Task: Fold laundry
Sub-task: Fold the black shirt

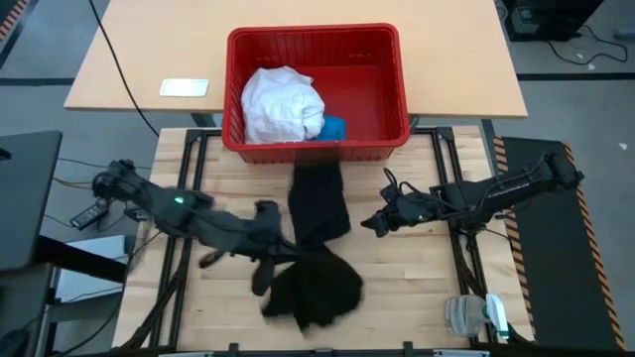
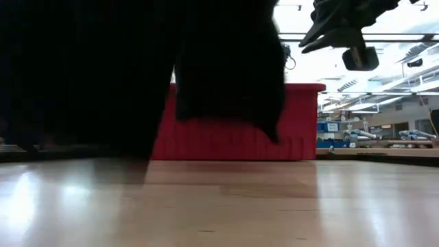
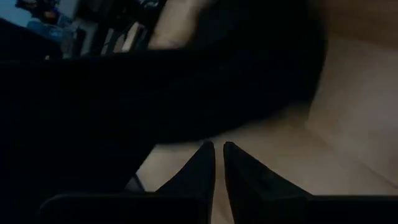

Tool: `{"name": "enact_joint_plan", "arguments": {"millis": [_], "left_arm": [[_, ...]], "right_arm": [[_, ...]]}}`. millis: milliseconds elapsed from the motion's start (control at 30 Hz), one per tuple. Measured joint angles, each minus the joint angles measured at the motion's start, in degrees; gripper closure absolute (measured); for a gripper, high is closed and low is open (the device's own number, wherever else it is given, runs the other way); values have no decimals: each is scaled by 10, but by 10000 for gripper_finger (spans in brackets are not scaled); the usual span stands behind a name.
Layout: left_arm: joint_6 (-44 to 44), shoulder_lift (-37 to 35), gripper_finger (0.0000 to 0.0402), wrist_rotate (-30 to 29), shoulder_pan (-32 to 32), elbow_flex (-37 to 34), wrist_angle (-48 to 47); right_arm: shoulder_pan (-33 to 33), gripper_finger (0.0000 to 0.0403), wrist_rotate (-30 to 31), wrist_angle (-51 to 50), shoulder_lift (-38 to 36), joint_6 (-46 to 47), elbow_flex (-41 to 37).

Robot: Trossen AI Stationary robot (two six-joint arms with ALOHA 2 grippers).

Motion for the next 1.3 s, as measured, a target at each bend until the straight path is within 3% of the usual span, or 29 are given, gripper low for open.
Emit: {"name": "enact_joint_plan", "arguments": {"millis": [167, 267, 567, 667, 800, 967, 1100, 1300], "left_arm": [[-2, -9, 399, -71, 3, 7, -109], [-54, -9, 399, -93, 18, -41, -184], [-145, -7, 390, -10, 121, -261, -82], [-145, -7, 355, -8, 167, -297, -76], [-111, -7, 290, -1, 242, -322, -75], [-8, -8, 220, 47, 345, -324, -53], [62, -5, 191, 79, 431, -324, -28], [103, 1, 172, 127, 532, -322, -7]], "right_arm": [[10, 359, 25, -14, 3, 9, 0], [10, 359, 26, -47, 19, 8, 0], [-11, 333, -8, -44, 131, -35, 0], [-51, 321, -27, -45, 163, -47, 0], [-117, 314, -98, -44, 183, -99, 0], [-199, 315, -109, -47, 171, -181, 0], [-283, 315, -113, -45, 161, -241, 0], [-406, 315, -169, -30, 163, -341, -1]]}}
